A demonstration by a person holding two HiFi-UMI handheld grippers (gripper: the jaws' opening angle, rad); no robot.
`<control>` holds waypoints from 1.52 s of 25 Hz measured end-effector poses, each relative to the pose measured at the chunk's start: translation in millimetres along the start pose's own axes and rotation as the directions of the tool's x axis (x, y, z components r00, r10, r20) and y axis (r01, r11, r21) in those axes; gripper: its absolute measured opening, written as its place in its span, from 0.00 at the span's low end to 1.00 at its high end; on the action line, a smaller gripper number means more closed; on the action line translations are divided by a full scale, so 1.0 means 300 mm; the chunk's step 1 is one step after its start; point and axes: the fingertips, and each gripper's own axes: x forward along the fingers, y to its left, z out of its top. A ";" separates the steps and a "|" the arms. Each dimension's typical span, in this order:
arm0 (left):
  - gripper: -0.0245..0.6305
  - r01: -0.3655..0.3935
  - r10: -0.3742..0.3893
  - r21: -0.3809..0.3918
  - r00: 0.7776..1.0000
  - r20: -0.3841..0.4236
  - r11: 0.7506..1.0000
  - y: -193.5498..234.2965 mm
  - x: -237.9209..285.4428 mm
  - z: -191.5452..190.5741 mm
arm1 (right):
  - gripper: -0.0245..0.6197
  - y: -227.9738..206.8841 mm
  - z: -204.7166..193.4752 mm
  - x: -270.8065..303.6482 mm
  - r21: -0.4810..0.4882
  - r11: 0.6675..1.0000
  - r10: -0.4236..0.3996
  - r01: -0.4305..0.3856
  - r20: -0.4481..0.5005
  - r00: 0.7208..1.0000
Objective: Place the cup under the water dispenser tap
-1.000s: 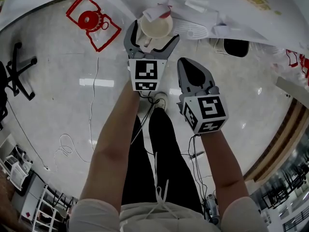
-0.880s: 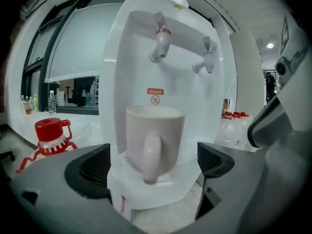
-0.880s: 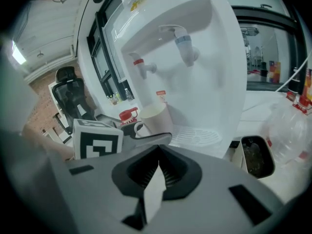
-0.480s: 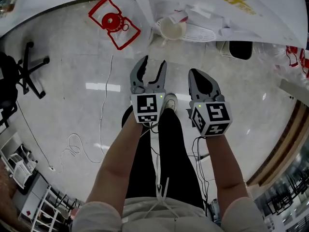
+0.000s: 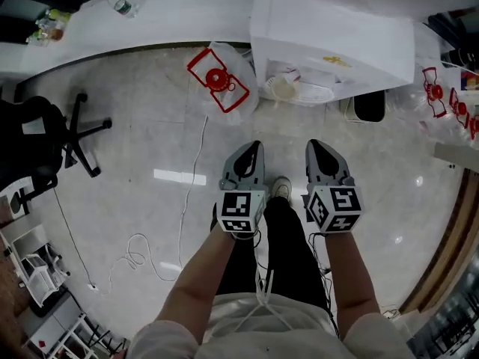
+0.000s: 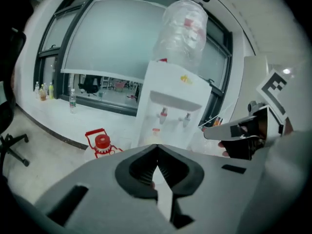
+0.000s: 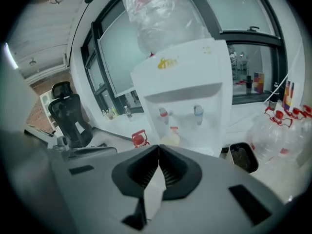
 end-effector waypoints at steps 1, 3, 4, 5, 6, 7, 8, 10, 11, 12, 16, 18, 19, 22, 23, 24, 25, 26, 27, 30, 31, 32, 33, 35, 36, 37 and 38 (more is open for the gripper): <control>0.07 0.000 0.000 0.016 1.000 0.016 1.000 -0.009 -0.037 0.046 | 0.08 0.015 0.035 -0.027 0.000 1.000 -0.004 0.004 0.015 1.000; 0.07 -0.004 0.001 0.070 0.999 0.045 0.998 -0.031 -0.111 0.143 | 0.08 0.053 0.107 -0.088 -0.020 1.000 -0.004 0.004 0.035 0.999; 0.07 -0.003 -0.002 0.098 0.998 0.057 0.995 -0.046 -0.145 0.196 | 0.08 0.073 0.146 -0.121 -0.039 0.999 -0.001 0.003 0.045 0.999; 0.07 0.000 -0.008 0.120 0.997 0.071 0.993 -0.062 -0.173 0.253 | 0.08 0.091 0.190 -0.152 -0.063 0.998 0.002 0.001 0.058 0.998; 0.07 0.003 -0.015 0.136 0.996 0.086 0.991 -0.077 -0.197 0.314 | 0.08 0.108 0.238 -0.182 -0.086 0.996 0.006 0.001 0.076 0.997; 0.07 0.005 -0.020 0.147 0.995 0.102 0.989 -0.093 -0.220 0.376 | 0.08 0.122 0.287 -0.214 -0.105 0.994 0.010 0.000 0.094 0.995; 0.07 0.007 -0.025 0.155 0.993 0.115 0.988 -0.110 -0.246 0.436 | 0.08 0.136 0.333 -0.248 -0.120 0.993 0.013 0.001 0.112 0.994; 0.07 0.016 -0.036 0.153 0.990 0.135 0.988 -0.153 -0.307 0.542 | 0.08 0.163 0.414 -0.327 -0.136 0.991 0.017 0.003 0.144 0.989; 0.07 0.026 -0.047 0.144 0.988 0.146 0.989 -0.179 -0.338 0.590 | 0.08 0.176 0.452 -0.368 -0.144 0.990 0.020 0.003 0.161 0.987; 0.07 0.041 -0.063 0.137 0.985 0.161 0.990 -0.208 -0.370 0.637 | 0.08 0.190 0.491 -0.409 -0.152 0.988 0.026 0.001 0.180 0.983; 0.07 0.076 -0.119 0.180 0.963 0.242 0.981 -0.324 -0.485 0.808 | 0.08 0.256 0.640 -0.572 -0.158 0.987 0.075 -0.032 0.278 0.958; 0.07 0.059 -0.119 0.202 0.946 0.300 0.978 -0.354 -0.537 0.892 | 0.08 0.281 0.709 -0.649 -0.156 0.987 0.089 -0.037 0.338 0.937; 0.07 0.045 -0.113 0.204 0.936 0.332 0.978 -0.364 -0.564 0.932 | 0.08 0.288 0.737 -0.685 -0.163 0.986 0.088 -0.030 0.364 0.927; 0.07 0.024 -0.110 0.216 0.911 0.398 0.976 -0.395 -0.637 1.037 | 0.08 0.303 0.800 -0.762 -0.194 0.981 0.089 -0.010 0.407 0.909; 0.07 0.025 -0.117 0.223 0.904 0.411 0.974 -0.407 -0.655 1.072 | 0.08 0.306 0.823 -0.779 -0.206 0.979 0.092 -0.005 0.416 0.904; 0.07 0.026 -0.125 0.231 0.896 0.425 0.973 -0.418 -0.672 1.105 | 0.08 0.309 0.847 -0.796 -0.217 0.976 0.093 0.002 0.428 0.899; 0.07 0.026 -0.132 0.238 0.887 0.442 0.971 -0.428 -0.690 1.135 | 0.08 0.309 0.868 -0.814 -0.226 0.974 0.091 0.012 0.442 0.892; 0.07 0.022 -0.137 0.245 0.875 0.464 0.969 -0.436 -0.711 1.163 | 0.08 0.309 0.887 -0.833 -0.232 0.973 0.089 0.022 0.457 0.885; 0.07 0.015 -0.139 0.250 0.862 0.488 0.968 -0.443 -0.730 1.190 | 0.08 0.310 0.904 -0.851 -0.234 0.972 0.087 0.030 0.474 0.876; 0.07 0.000 -0.146 0.264 0.833 0.534 0.964 -0.457 -0.767 1.258 | 0.08 0.316 0.946 -0.891 -0.236 0.971 0.084 0.047 0.514 0.854; 0.07 -0.001 -0.150 0.269 0.829 0.538 0.963 -0.463 -0.773 1.273 | 0.08 0.318 0.956 -0.902 -0.239 0.969 0.080 0.056 0.524 0.848; 0.07 0.000 -0.153 0.273 0.829 0.539 0.962 -0.469 -0.777 1.283 | 0.08 0.318 0.964 -0.913 -0.240 0.968 0.074 0.067 0.534 0.843; 0.07 0.004 -0.157 0.275 0.829 0.537 0.961 -0.475 -0.780 1.290 | 0.08 0.316 0.972 -0.925 -0.239 0.968 0.066 0.079 0.544 0.837; 0.07 0.016 -0.167 0.277 0.830 0.532 0.961 -0.487 -0.779 1.296 | 0.08 0.309 0.985 -0.944 -0.234 0.967 0.052 0.099 0.563 0.825; 0.07 0.022 -0.172 0.277 0.831 0.529 0.961 -0.492 -0.776 1.297 | 0.08 0.306 0.991 -0.949 -0.234 0.966 0.048 0.106 0.569 0.821; 0.07 0.028 -0.175 0.277 0.833 0.525 0.960 -0.498 -0.771 1.297 | 0.08 0.304 0.995 -0.952 -0.238 0.965 0.046 0.111 0.571 0.819; 0.07 0.032 -0.179 0.280 0.836 0.519 0.960 -0.505 -0.766 1.295 | 0.08 0.302 0.996 -0.954 -0.241 0.964 0.045 0.115 0.570 0.821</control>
